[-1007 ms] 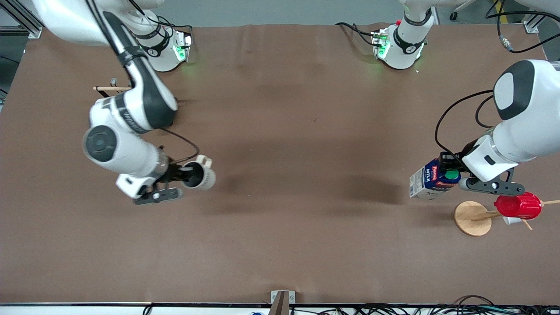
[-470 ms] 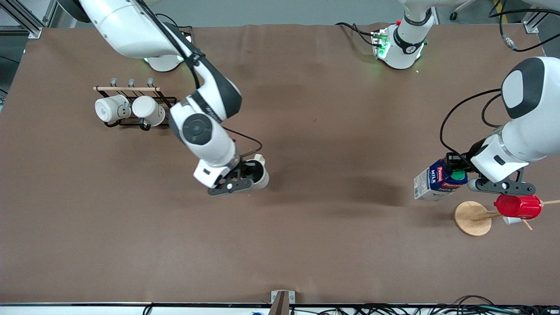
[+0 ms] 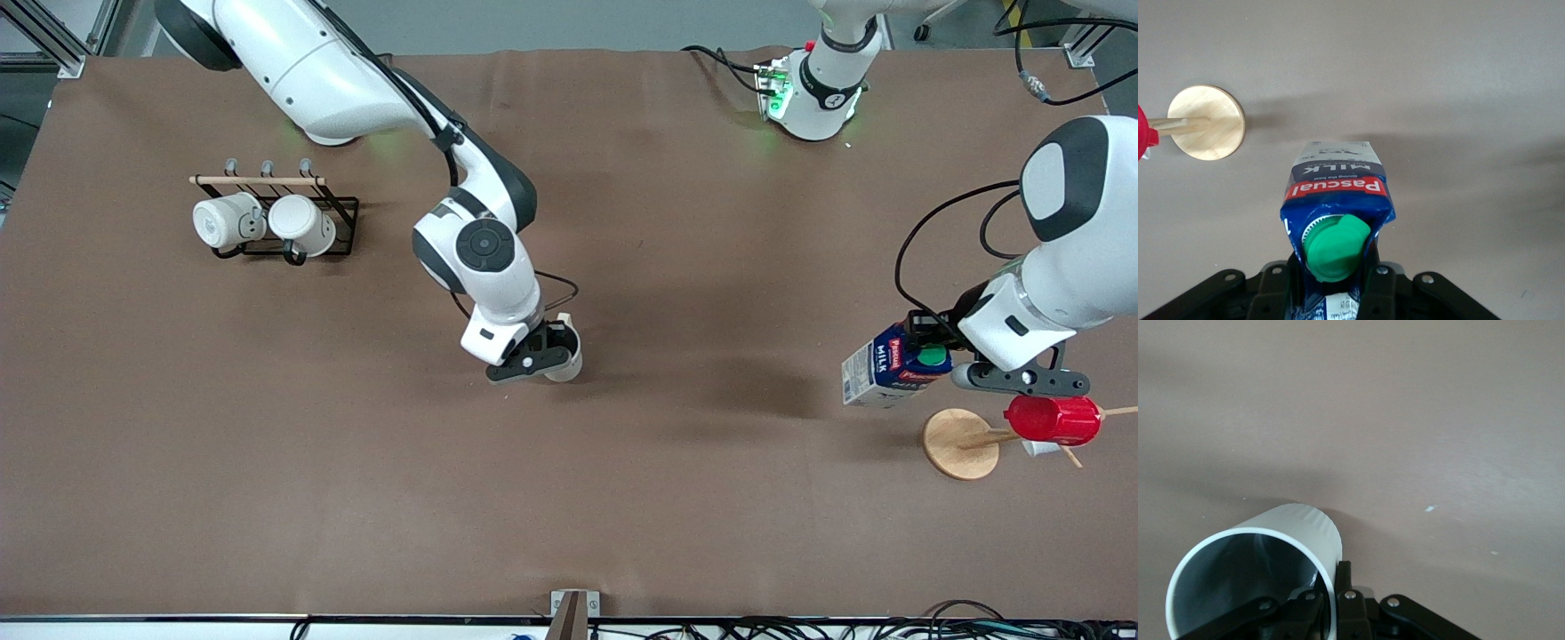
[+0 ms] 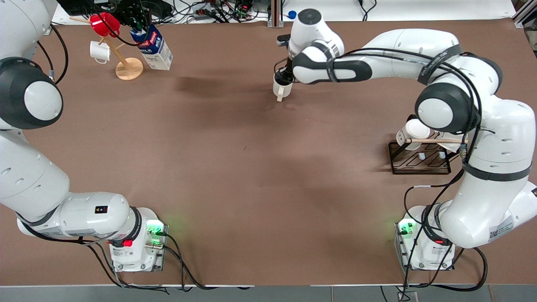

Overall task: Place cup and milk on table
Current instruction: 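Carry the white mug with the right gripper toward the table middle, then release the mug and withdraw the right gripper while the left gripper carries milk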

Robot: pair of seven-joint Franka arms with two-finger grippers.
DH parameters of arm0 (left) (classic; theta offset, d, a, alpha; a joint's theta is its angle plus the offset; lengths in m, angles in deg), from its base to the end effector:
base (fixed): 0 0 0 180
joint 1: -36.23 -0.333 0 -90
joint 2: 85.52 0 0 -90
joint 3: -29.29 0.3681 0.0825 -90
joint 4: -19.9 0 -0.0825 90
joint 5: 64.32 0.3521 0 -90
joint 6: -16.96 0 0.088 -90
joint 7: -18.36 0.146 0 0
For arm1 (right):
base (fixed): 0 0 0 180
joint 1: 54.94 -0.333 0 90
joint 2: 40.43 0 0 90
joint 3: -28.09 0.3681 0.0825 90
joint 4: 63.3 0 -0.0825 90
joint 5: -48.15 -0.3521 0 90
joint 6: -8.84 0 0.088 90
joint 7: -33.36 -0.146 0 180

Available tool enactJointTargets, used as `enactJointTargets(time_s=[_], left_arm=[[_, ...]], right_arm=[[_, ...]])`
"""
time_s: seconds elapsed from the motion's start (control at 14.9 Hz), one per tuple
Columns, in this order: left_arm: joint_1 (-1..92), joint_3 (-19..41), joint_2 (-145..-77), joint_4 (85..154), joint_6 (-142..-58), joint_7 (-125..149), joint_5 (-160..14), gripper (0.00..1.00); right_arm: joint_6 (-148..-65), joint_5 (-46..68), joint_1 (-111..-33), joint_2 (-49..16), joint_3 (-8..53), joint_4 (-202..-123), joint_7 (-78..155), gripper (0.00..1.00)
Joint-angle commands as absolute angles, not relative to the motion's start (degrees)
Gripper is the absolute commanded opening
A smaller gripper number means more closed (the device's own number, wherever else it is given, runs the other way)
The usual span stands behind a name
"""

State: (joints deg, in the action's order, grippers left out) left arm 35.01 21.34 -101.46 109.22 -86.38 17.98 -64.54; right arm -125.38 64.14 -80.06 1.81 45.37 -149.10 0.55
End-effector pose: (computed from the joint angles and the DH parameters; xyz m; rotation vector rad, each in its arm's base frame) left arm 0.6212 -0.0639 0.5038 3.0971 -0.1631 -0.0518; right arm 0.5850 0.4569 0.2794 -3.0344 -0.3959 -0.1945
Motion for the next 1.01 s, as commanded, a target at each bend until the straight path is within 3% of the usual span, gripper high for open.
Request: enactJointTargets(time_s=[0.0,0.07,0.13,0.2,0.27,0.47,0.67,0.94], left_arm=[[35.96,21.03,-101.96,108.14,-85.26,13.28,-64.14,0.27],[36.66,20.94,-102.13,108.14,-85.26,12.13,-64.23,0.27],[37.45,20.94,-102.31,108.14,-85.26,10.81,-64.23,0.27],[38.15,20.85,-102.48,108.14,-85.26,9.15,-64.23,0.27],[39.12,20.85,-103.09,108.14,-85.43,7.04,-64.23,0.27],[42.37,20.94,-104.50,108.14,-85.69,0.89,-64.23,0.27],[45.45,20.94,-105.82,108.05,-86.66,-5.18,-64.14,0.27],[48.70,21.03,-107.58,107.27,-88.24,-11.07,-63.97,0.27]], right_arm=[[-125.80,66.52,-80.61,3.26,45.58,-147.59,-1.10,0.02],[-125.80,66.52,-80.61,3.34,45.58,-147.59,-1.10,0.04],[-125.80,66.52,-80.61,3.61,45.58,-147.59,-2.05,0.17],[-126.06,66.69,-80.61,3.96,45.50,-147.59,-3.20,0.49],[-126.24,66.78,-80.61,3.87,45.58,-147.59,-3.38,0.99],[-126.07,66.26,-79.82,2.65,46.46,-147.59,-4.69,1.00],[-124.06,66.08,-77.81,-2.96,48.48,-148.55,-10.31,1.00],[-108.26,66.08,-70.70,-15.17,48.48,-148.82,-11.47,1.00]])
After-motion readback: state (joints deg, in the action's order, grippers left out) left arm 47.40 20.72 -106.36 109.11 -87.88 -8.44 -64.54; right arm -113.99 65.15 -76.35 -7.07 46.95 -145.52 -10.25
